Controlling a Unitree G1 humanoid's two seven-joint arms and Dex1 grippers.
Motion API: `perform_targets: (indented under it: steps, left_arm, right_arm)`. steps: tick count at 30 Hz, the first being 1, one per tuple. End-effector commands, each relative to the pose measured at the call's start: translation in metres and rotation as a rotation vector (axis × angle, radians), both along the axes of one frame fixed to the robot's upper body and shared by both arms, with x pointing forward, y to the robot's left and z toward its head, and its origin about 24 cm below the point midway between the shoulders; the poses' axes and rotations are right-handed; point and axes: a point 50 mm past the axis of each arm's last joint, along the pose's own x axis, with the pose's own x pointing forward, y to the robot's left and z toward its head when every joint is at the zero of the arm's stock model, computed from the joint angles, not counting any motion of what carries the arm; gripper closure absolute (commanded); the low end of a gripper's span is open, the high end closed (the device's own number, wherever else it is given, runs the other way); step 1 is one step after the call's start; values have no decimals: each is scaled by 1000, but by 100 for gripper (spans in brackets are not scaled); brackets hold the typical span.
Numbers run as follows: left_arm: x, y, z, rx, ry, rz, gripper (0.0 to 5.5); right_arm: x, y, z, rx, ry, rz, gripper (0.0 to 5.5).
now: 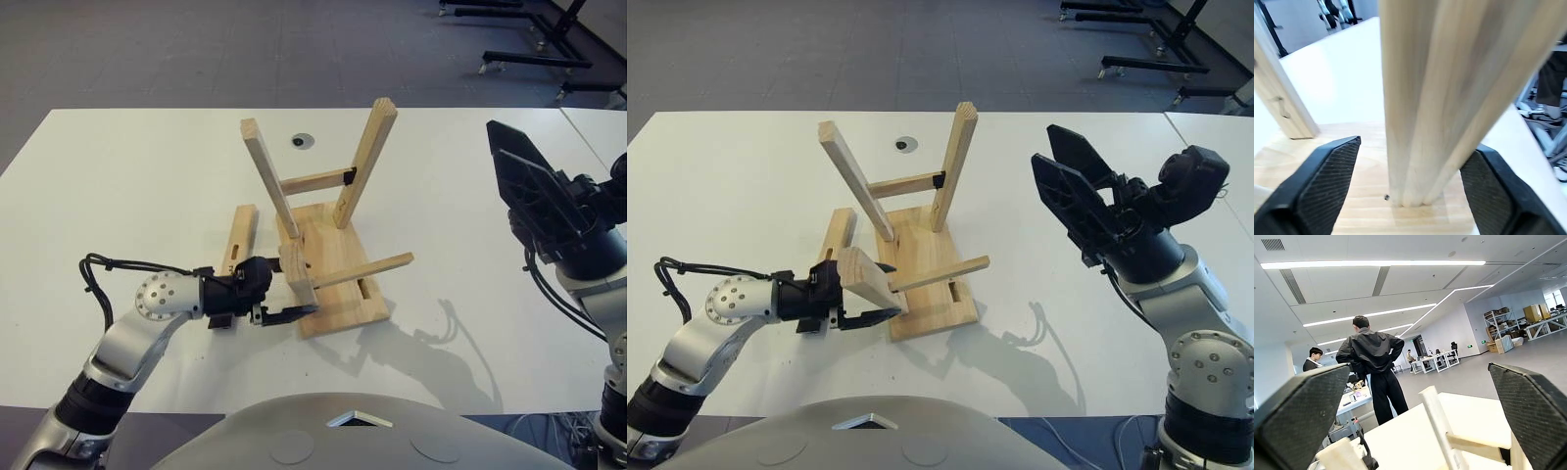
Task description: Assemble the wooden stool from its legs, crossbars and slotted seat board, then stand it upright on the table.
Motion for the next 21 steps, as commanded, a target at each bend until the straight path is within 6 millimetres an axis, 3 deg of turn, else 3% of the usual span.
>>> perform_targets:
  steps: [1,12,21]
  left_arm:
    - [11,9,11,13,-64,20,155]
    - [12,18,22,4,-61,-28,11]
    - [0,20,26,-15,-13,-48,11]
  right_arm:
    - [-4,5,-2,2,-6,-16,35]
    - [-8,6,0,53,-21,-58,35]
    - [-8,-1,4,75,-24,-49,35]
